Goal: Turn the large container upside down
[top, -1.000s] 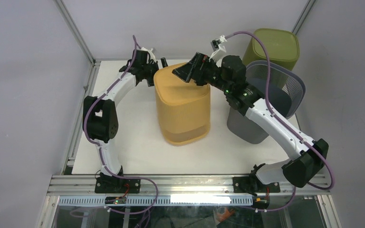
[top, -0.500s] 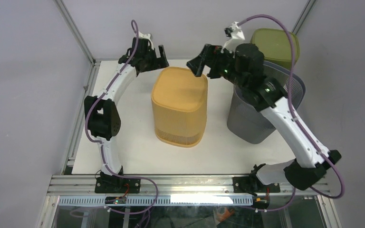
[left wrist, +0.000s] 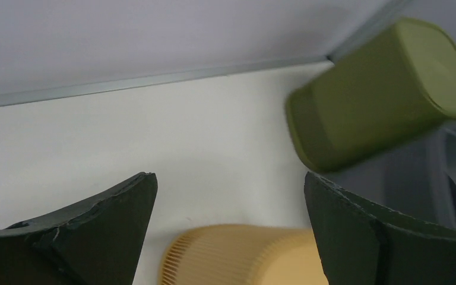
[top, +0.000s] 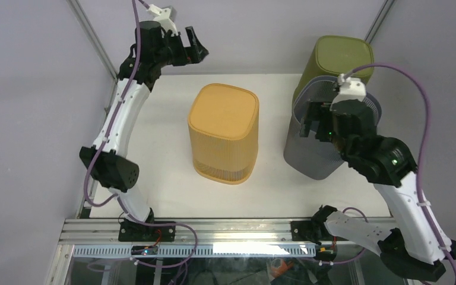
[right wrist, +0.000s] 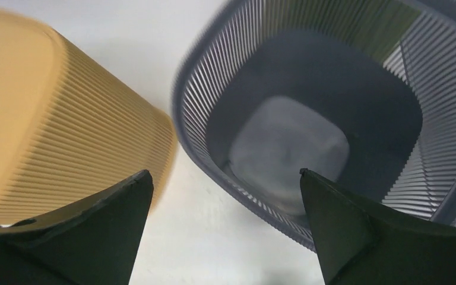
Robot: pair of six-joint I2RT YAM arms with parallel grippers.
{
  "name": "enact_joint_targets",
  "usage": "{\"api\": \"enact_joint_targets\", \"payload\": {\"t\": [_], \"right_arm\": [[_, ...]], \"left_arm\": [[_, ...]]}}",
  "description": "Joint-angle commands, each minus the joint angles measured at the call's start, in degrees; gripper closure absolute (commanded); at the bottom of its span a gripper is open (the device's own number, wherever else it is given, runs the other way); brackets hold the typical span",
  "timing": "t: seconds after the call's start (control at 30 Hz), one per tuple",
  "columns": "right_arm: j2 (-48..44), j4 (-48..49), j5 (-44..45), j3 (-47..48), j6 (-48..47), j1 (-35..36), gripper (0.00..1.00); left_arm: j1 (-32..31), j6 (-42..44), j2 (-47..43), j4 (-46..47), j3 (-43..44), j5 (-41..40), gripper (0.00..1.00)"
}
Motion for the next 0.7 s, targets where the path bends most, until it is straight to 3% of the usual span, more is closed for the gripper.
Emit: {"api": "enact_joint_targets", "payload": {"t": [0.0, 0.1, 0.23, 0.37, 0.5, 0.63, 0.67], "right_arm": [[3.7, -6.98, -3.58, -3.75, -0.8, -1.37, 0.02], [5.83, -7.17, -9.85, -3.82, -5.06, -2.88, 0.02], [9.07, -8.35, -11.09, -4.89, -8.0, -4.69, 0.03], [10.62, -7.49, -9.91, -5.43, -10.13, -7.7, 0.3], [11.66, -6.43, -14.06, -2.77, -12.88, -10.82, 0.63], [14.11, -5.61, -17.22, -0.73, -12.15, -12.41, 0.98], [15.52, -6.5, -17.18, 0.88, -11.1, -13.25, 1.0]], "left_arm": [[-10.36, 6.52, -14.05, -0.15, -5.5, 13.14, 0.01], [-18.67, 9.06, -18.35, -1.22, -9.19, 15.56, 0.01], [-27.56, 11.84, -21.11, -3.9, -13.89, 19.82, 0.02], [-31.3, 16.19, -23.85, -8.81, -19.84, 25.34, 0.04], [-31.43, 17.27, -25.84, -13.63, -25.55, 31.94, 0.04], [-32.89, 16.59, -25.84, -13.87, -31.62, 31.79, 0.04], [-33.52, 17.32, -25.62, -13.86, -32.87, 32.42, 0.04]]}}
